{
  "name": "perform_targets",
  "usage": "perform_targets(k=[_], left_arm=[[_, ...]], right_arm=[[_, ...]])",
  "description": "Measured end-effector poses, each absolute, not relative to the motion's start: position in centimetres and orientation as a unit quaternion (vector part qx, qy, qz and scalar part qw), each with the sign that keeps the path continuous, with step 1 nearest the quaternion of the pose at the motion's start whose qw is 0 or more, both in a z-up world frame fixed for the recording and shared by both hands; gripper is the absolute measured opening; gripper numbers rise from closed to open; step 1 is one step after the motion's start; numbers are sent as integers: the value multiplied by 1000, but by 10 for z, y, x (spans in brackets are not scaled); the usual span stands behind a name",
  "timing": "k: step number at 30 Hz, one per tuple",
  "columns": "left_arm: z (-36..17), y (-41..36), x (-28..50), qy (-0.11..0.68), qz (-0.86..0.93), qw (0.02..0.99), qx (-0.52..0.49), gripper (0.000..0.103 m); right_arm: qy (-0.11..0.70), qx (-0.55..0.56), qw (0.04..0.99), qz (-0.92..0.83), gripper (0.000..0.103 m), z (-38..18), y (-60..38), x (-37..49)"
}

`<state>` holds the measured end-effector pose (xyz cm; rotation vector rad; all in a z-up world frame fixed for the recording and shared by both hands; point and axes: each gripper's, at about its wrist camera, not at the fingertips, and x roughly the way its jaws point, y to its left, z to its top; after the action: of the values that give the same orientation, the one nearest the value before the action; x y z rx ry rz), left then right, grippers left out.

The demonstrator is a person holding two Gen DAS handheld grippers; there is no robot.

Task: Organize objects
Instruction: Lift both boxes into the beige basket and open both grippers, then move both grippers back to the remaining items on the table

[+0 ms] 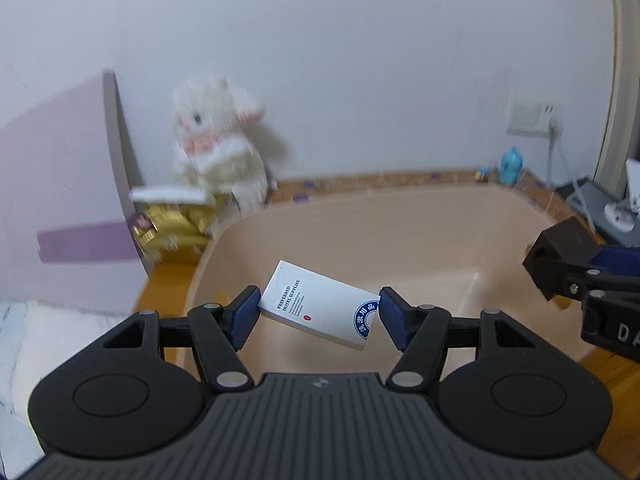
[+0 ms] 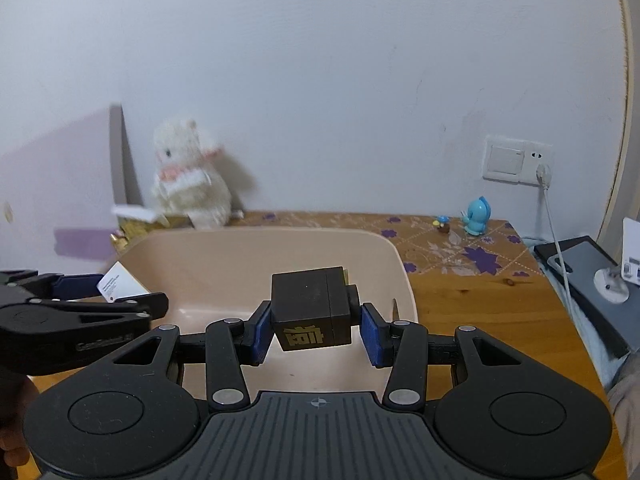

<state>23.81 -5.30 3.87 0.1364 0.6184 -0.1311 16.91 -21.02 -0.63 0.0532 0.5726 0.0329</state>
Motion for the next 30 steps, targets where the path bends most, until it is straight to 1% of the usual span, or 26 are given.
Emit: perform_targets(k=[7, 10, 11, 13, 14, 15, 16, 17, 20, 26, 30], left_arm=[[4, -55, 264, 365, -66, 925, 79, 67], [-1, -50, 266, 370, -56, 924, 80, 67], [1, -48, 264, 369, -58, 925, 76, 68], [6, -45, 259, 367, -70, 925, 64, 69], [10, -44, 256, 363, -75, 927, 62, 72], [13, -45, 253, 359, -76, 928, 63, 81], [17, -46, 247, 351, -70, 931, 67, 87], [20, -45, 243, 344, -63, 934, 69, 94], [28, -41, 232, 339, -58, 937, 61, 94], [47, -30, 199, 319, -52, 945, 60, 95], [50, -18, 178, 316, -40, 946, 56, 96]], right_arm=[[337, 4, 941, 13, 43, -32, -199, 196], [347, 3, 938, 14, 44, -38, -197, 198], [349, 6, 937, 16, 51, -39, -197, 197], [342, 9, 940, 18, 53, -36, -199, 191], [338, 12, 941, 19, 57, -32, -200, 189], [333, 13, 943, 19, 59, -29, -202, 185], [328, 14, 944, 19, 66, -25, -203, 182], [320, 16, 947, 18, 74, -21, -205, 176], [302, 33, 952, 17, 87, -10, -213, 159], [279, 43, 959, 13, 103, 8, -224, 124], [272, 36, 962, 8, 103, 12, -227, 104]])
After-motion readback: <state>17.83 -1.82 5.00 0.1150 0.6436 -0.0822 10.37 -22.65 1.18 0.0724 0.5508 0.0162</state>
